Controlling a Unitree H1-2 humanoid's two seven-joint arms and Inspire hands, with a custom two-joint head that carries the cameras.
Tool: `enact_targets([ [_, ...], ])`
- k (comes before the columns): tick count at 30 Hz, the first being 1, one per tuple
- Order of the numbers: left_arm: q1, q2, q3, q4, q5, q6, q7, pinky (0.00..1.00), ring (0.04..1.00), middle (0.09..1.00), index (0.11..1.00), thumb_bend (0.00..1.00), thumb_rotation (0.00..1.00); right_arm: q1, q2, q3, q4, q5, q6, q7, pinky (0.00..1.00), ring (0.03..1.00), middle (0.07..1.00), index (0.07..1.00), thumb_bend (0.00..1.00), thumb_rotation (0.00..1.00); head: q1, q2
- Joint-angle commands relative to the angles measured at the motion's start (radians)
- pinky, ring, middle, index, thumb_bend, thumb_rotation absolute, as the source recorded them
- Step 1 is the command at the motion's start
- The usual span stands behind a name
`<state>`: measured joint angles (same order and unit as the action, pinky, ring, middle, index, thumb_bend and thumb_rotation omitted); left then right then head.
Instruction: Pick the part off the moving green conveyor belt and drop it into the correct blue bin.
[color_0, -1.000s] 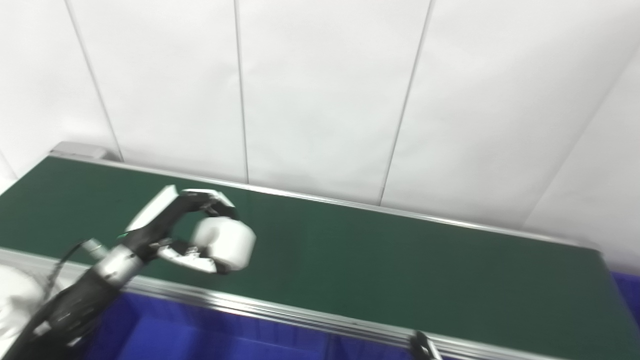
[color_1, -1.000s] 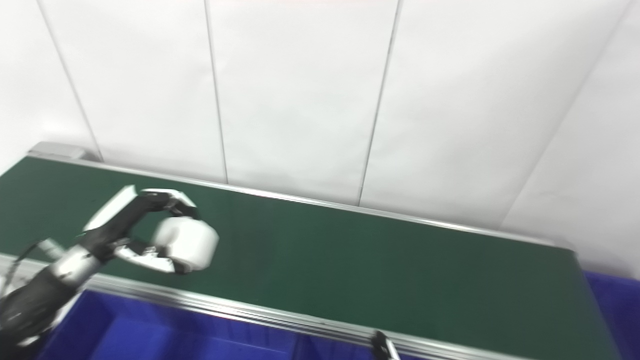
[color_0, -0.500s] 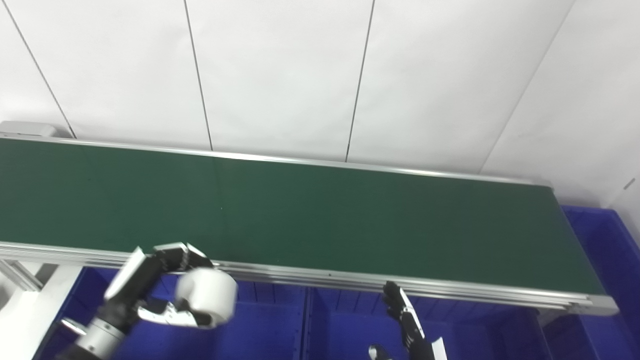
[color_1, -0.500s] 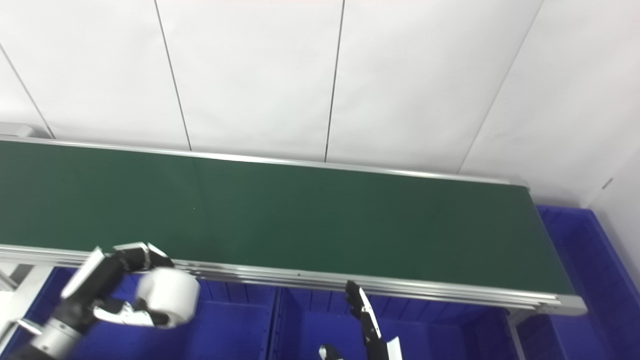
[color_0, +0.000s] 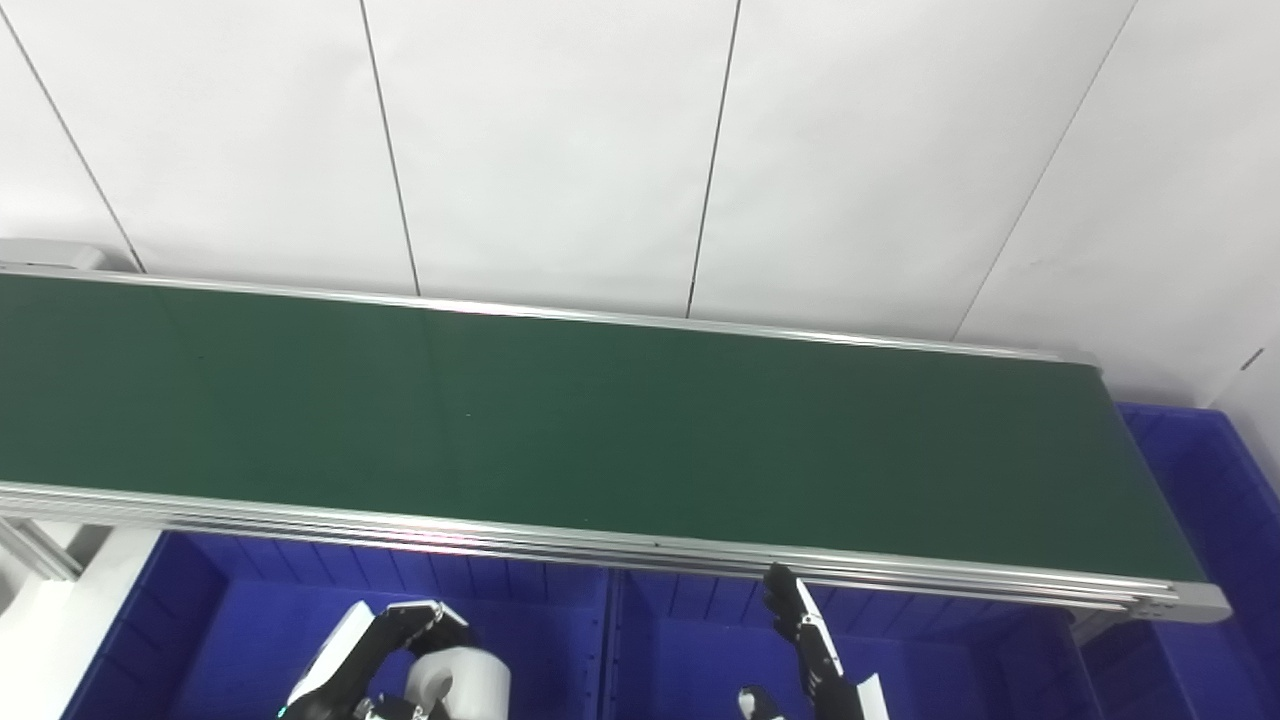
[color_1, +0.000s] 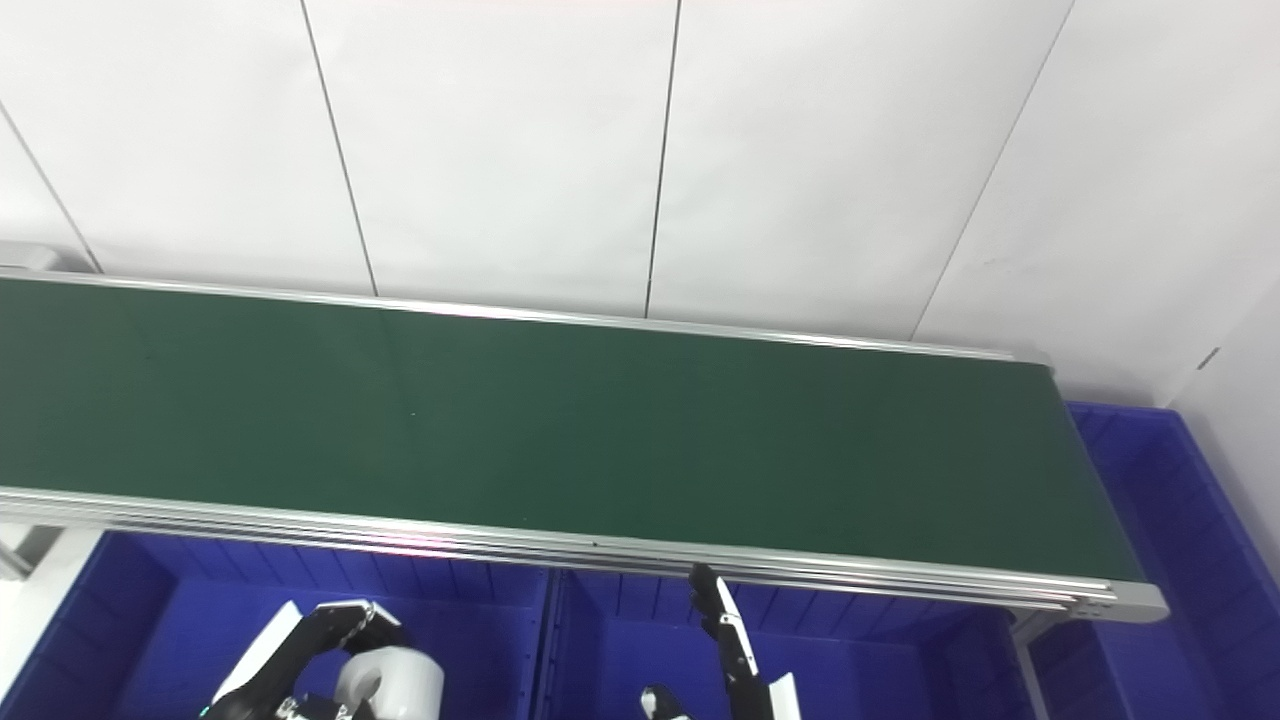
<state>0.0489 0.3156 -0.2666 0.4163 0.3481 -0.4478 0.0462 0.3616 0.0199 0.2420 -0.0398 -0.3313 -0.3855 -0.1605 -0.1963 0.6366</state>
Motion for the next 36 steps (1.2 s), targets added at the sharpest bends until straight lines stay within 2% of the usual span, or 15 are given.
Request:
enact_targets([
  [1, -0.03, 0.01, 0.002, -0.017, 0.051, 0.023, 0.011, 0.62, 0.611, 0.651, 0.513, 0.5, 0.05, -0.004, 0.008, -0.002, -0.017, 0.002, -0.024, 0.002, 0.92, 0.92, 0.925, 0.948, 0.73, 0.86, 0.001, -0.001],
  [3, -0.029, 0.007, -0.002, -0.048, 0.083, 0.099, -0.021, 0.73, 0.792, 0.816, 0.782, 0.63, 0.32, -0.003, 0.009, -0.003, -0.016, 0.002, -0.024, 0.001, 0.92, 0.915, 0.922, 0.947, 0.73, 0.86, 0.001, -0.001],
  [5, -0.026, 0.002, -0.001, -0.066, 0.089, 0.126, -0.036, 0.85, 0.916, 0.939, 0.934, 0.71, 0.47, -0.002, 0.011, -0.004, -0.015, 0.003, -0.022, 0.002, 0.91, 0.913, 0.919, 0.944, 0.73, 0.86, 0.003, -0.009],
  [8, -0.019, -0.01, 0.012, -0.079, 0.042, 0.094, -0.047, 0.95, 0.986, 0.995, 0.995, 0.76, 0.54, 0.001, 0.012, -0.005, -0.013, -0.005, -0.021, -0.001, 0.91, 0.911, 0.918, 0.943, 0.73, 0.86, 0.001, -0.013],
  [11, -0.01, -0.021, 0.032, -0.082, -0.043, 0.03, -0.07, 0.92, 0.968, 0.995, 1.0, 0.76, 0.56, 0.003, 0.014, -0.005, -0.01, -0.009, -0.02, -0.003, 0.9, 0.911, 0.918, 0.943, 0.74, 0.86, -0.003, -0.012],
  [13, 0.002, -0.026, 0.041, -0.102, -0.137, -0.006, -0.107, 0.88, 0.947, 0.985, 0.992, 0.77, 0.57, 0.004, 0.017, -0.005, -0.01, -0.007, -0.018, -0.003, 0.9, 0.909, 0.916, 0.942, 0.75, 0.86, -0.004, -0.012],
  [14, 0.015, -0.028, 0.044, -0.133, -0.215, -0.015, -0.142, 0.86, 0.934, 0.973, 0.973, 0.8, 0.6, 0.003, 0.016, -0.003, -0.01, -0.005, -0.017, 0.0, 0.9, 0.908, 0.914, 0.941, 0.75, 0.85, -0.016, -0.015],
  [16, 0.038, -0.034, 0.052, -0.189, -0.328, -0.022, -0.202, 0.9, 0.942, 0.96, 0.956, 0.82, 0.62, 0.003, 0.015, -0.001, -0.011, -0.008, -0.01, 0.005, 0.91, 0.914, 0.92, 0.946, 0.74, 0.86, -0.026, -0.019],
  [19, 0.065, -0.052, 0.077, -0.248, -0.416, -0.022, -0.274, 0.93, 0.934, 0.943, 0.937, 0.76, 0.58, 0.001, 0.014, -0.001, -0.009, -0.018, -0.002, 0.007, 0.91, 0.92, 0.921, 0.954, 0.75, 0.87, -0.031, -0.019],
  [25, 0.115, -0.12, 0.147, -0.322, -0.488, -0.022, -0.371, 0.9, 0.914, 0.918, 0.918, 0.79, 0.66, 0.004, 0.022, -0.004, -0.002, 0.006, 0.012, 0.013, 0.93, 0.924, 0.926, 0.958, 0.75, 0.84, -0.037, -0.025],
  [31, 0.133, -0.178, 0.213, -0.312, -0.488, -0.022, -0.45, 0.89, 0.914, 0.926, 0.924, 0.75, 0.7, 0.005, 0.028, -0.005, 0.0, 0.02, 0.022, 0.022, 0.94, 0.938, 0.94, 0.968, 0.73, 0.84, -0.038, -0.026],
  [36, 0.14, -0.205, 0.26, -0.304, -0.491, -0.022, -0.501, 0.88, 0.912, 0.927, 0.924, 0.71, 0.69, 0.005, 0.031, -0.004, -0.004, 0.039, 0.033, 0.034, 0.96, 0.953, 0.951, 0.979, 0.72, 0.87, -0.053, -0.011],
])
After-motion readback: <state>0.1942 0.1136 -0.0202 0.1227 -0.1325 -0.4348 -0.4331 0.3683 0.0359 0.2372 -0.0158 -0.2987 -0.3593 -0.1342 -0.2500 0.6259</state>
